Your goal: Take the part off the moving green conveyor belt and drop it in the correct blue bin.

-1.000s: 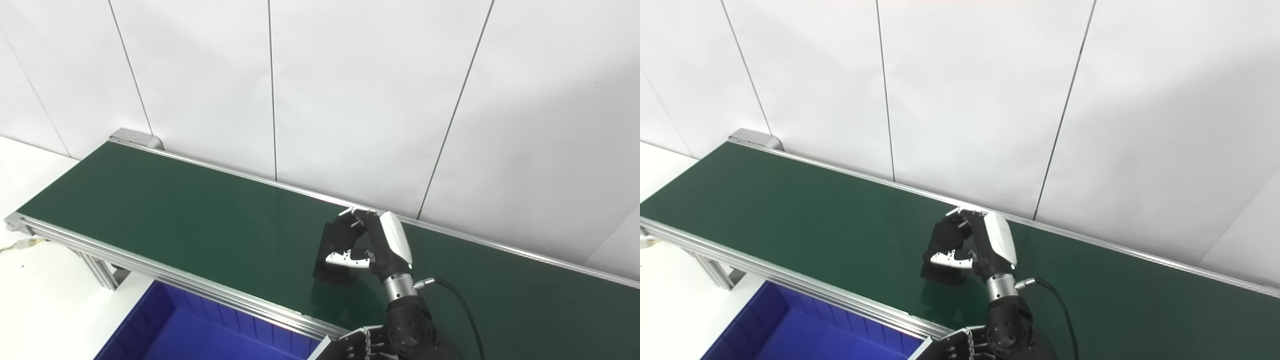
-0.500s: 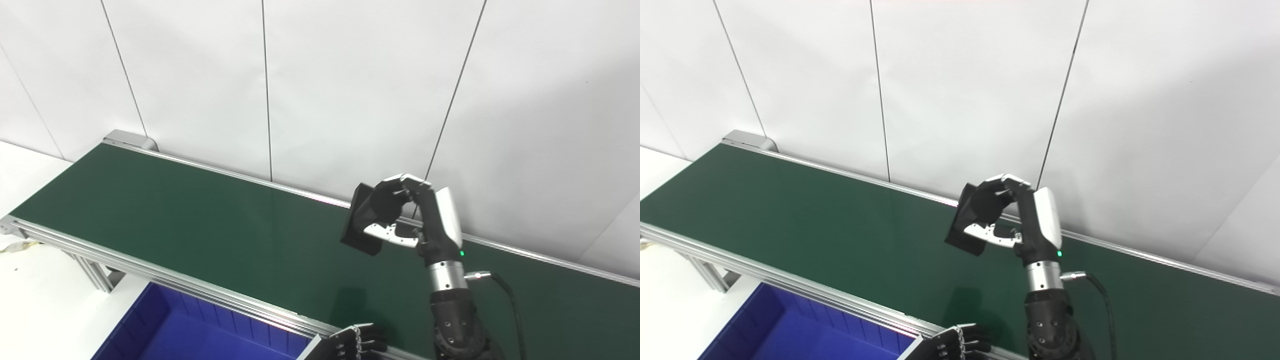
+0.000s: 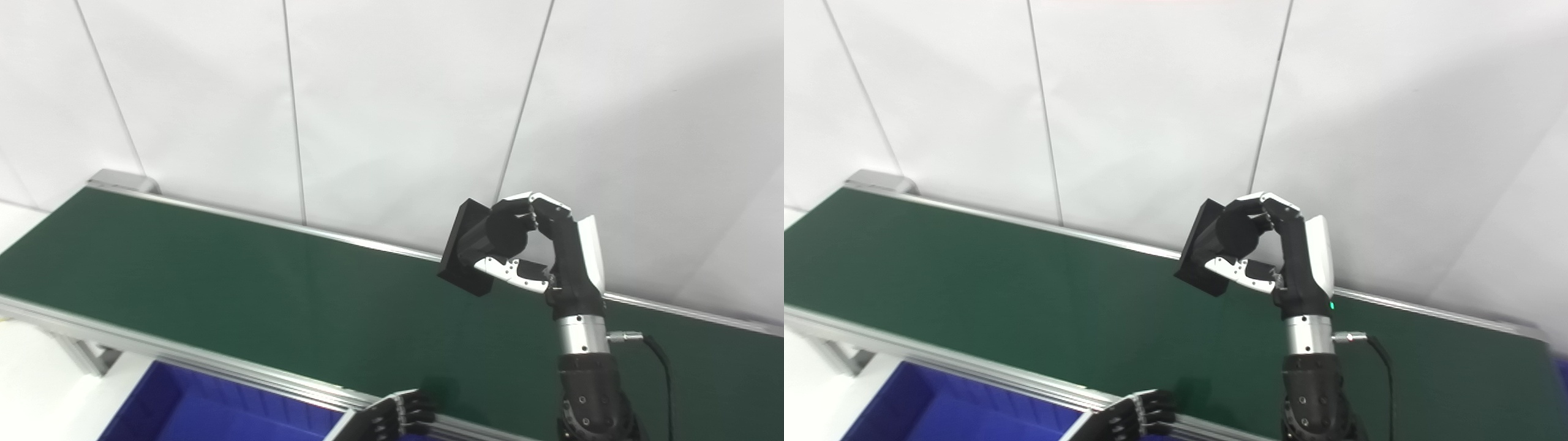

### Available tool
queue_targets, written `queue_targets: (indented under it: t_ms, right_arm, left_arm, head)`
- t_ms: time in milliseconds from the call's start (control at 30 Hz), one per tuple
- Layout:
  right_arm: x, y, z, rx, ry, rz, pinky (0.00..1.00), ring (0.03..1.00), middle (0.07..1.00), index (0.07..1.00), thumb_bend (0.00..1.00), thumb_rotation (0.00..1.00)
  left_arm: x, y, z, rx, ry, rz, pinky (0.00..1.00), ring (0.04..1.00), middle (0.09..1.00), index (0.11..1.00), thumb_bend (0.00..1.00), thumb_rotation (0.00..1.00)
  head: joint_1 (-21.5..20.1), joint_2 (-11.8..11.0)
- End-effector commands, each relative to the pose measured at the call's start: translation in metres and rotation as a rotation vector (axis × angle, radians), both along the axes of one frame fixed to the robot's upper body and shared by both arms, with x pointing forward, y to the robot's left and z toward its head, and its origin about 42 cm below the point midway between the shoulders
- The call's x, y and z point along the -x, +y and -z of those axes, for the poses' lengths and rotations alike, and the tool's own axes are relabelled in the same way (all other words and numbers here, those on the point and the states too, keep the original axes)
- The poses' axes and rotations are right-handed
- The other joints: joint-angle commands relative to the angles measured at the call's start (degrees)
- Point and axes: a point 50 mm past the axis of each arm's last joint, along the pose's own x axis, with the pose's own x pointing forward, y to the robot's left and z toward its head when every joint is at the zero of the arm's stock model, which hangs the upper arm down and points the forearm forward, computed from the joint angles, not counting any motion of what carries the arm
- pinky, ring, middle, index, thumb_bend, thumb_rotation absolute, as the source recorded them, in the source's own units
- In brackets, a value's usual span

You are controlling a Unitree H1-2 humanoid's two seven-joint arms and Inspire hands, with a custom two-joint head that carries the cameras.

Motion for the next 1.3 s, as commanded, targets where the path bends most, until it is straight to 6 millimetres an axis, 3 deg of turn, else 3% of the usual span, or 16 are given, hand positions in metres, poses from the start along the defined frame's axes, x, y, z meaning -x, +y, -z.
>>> queue_targets:
  t_ms: [0, 300, 333, 400, 433, 467, 667, 933, 1267]
  right_arm:
    - [0.006, -0.006, -0.026, -0.027, -0.070, 0.015, 0.37, 0.412, 0.511, 0.488, 0.52, 0.00]
    - [0.035, -0.036, -0.042, -0.015, -0.092, 0.099, 0.39, 0.417, 0.508, 0.496, 0.52, 0.00]
    - [0.039, -0.039, -0.043, -0.008, -0.097, 0.110, 0.40, 0.419, 0.508, 0.496, 0.52, 0.00]
    - [0.043, -0.042, -0.044, 0.001, -0.102, 0.121, 0.38, 0.413, 0.504, 0.497, 0.52, 0.00]
    - [0.049, -0.046, -0.042, 0.002, -0.101, 0.134, 0.38, 0.413, 0.504, 0.497, 0.52, 0.00]
    - [0.054, -0.049, -0.041, 0.002, -0.099, 0.142, 0.37, 0.412, 0.502, 0.495, 0.52, 0.00]
    - [0.090, -0.069, -0.030, 0.012, -0.084, 0.210, 0.35, 0.415, 0.506, 0.495, 0.52, 0.00]
    - [0.142, -0.088, -0.006, -0.021, -0.016, 0.324, 0.37, 0.429, 0.512, 0.486, 0.52, 0.00]
    - [0.191, -0.106, 0.040, -0.054, 0.110, 0.491, 0.39, 0.433, 0.508, 0.486, 0.52, 0.00]
  left_arm:
    - [-0.006, 0.003, -0.009, 0.020, -0.053, 0.001, 0.79, 0.803, 0.814, 0.805, 0.97, 0.20]
    - [-0.008, 0.032, -0.012, -0.001, -0.082, -0.004, 0.81, 0.809, 0.817, 0.809, 0.95, 0.23]
    - [-0.009, 0.036, -0.013, 0.000, -0.083, -0.002, 0.81, 0.810, 0.816, 0.809, 0.95, 0.23]
    - [-0.009, 0.041, -0.015, 0.003, -0.085, -0.001, 0.82, 0.812, 0.815, 0.810, 0.95, 0.22]
    - [-0.011, 0.045, -0.017, 0.008, -0.084, -0.002, 0.82, 0.813, 0.815, 0.810, 0.95, 0.22]
    - [-0.011, 0.048, -0.018, 0.011, -0.084, -0.004, 0.81, 0.811, 0.815, 0.806, 0.96, 0.22]
    - [-0.017, 0.068, -0.031, 0.035, -0.076, -0.003, 0.81, 0.809, 0.813, 0.796, 0.97, 0.20]
    - [-0.023, 0.082, -0.043, 0.051, -0.074, -0.004, 0.79, 0.782, 0.784, 0.773, 1.00, 0.22]
    - [-0.026, 0.090, -0.050, 0.063, -0.069, -0.001, 0.76, 0.762, 0.766, 0.756, 1.00, 0.21]
  head:
    - [-1.8, 0.5]
    - [-12.0, 5.4]
    - [-15.0, 6.9]
    - [-15.0, 6.9]
    - [-17.8, 8.7]
    - [-17.8, 8.7]
    - [-25.3, 13.9]
    - [-29.0, 17.6]
    - [-30.5, 19.2]
